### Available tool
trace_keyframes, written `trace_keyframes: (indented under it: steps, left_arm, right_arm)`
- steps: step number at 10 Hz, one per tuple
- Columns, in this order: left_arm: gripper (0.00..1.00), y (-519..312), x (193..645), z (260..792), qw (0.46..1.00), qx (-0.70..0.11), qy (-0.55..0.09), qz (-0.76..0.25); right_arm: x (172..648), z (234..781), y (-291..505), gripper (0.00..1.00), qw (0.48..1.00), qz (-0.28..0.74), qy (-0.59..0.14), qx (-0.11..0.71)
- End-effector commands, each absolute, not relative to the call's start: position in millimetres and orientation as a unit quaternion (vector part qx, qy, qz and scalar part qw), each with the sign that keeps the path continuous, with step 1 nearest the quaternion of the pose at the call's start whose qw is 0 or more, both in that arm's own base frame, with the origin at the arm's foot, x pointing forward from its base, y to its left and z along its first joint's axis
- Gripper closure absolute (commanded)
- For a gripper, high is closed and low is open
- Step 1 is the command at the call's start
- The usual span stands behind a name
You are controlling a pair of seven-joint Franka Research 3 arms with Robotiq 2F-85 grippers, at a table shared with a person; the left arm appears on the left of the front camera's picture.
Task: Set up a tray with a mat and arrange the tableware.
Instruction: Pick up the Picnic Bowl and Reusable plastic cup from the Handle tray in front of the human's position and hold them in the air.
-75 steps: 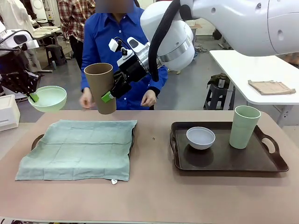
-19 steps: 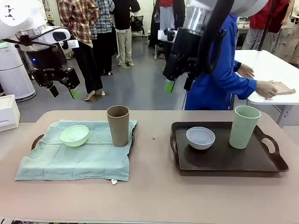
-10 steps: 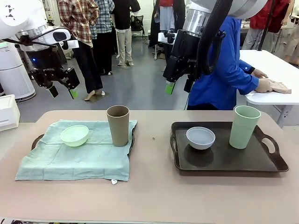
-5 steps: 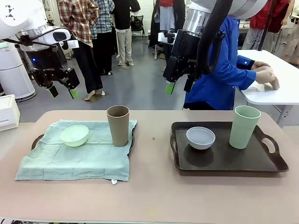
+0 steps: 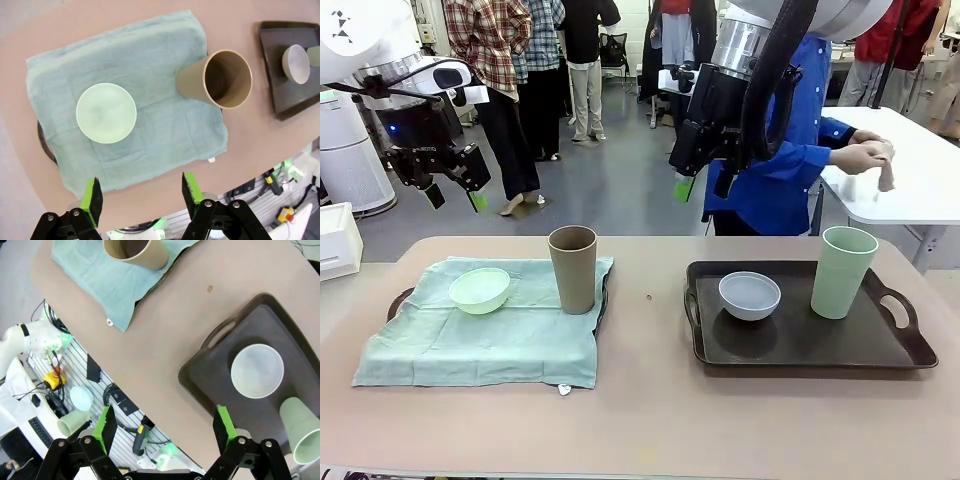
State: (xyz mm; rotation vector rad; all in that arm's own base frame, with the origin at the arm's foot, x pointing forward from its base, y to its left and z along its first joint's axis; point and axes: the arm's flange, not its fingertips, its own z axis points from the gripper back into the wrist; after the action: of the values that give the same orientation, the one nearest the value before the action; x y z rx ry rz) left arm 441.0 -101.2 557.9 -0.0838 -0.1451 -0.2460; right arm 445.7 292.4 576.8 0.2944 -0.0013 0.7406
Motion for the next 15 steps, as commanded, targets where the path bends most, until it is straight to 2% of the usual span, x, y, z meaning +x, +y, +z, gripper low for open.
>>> trace_keyframes:
  steps: [1,5,7,9,11,12,15]
  left_arm:
    - [0.17,-98,439,557,0.987,-0.049,-0.074,-0.131]
    - [0.16,-101,441,558,0.989,-0.042,-0.072,-0.123]
    - [0.16,-62,440,562,0.988,-0.066,-0.074,-0.119]
    - [0.16,-30,441,558,0.987,-0.108,-0.058,-0.106]
    - [0.16,-8,441,559,0.98,-0.169,-0.043,-0.096]
    - [0.16,3,442,561,0.974,-0.206,-0.036,-0.085]
    - [0.16,46,436,568,0.937,-0.343,-0.053,-0.043]
  right_arm:
    - [444,575,290,0.0,0.923,0.36,-0.002,0.138]
    - [446,577,292,0.0,0.922,0.361,-0.001,0.143]
    - [425,580,249,0.0,0.952,0.295,-0.041,0.07]
    - [413,587,196,0.0,0.972,0.214,-0.085,0.047]
    - [407,595,150,0.0,0.979,0.172,-0.1,0.033]
    - [402,600,119,0.0,0.979,0.157,-0.111,0.07]
    - [378,600,21,0.0,0.943,0.104,-0.164,0.27]
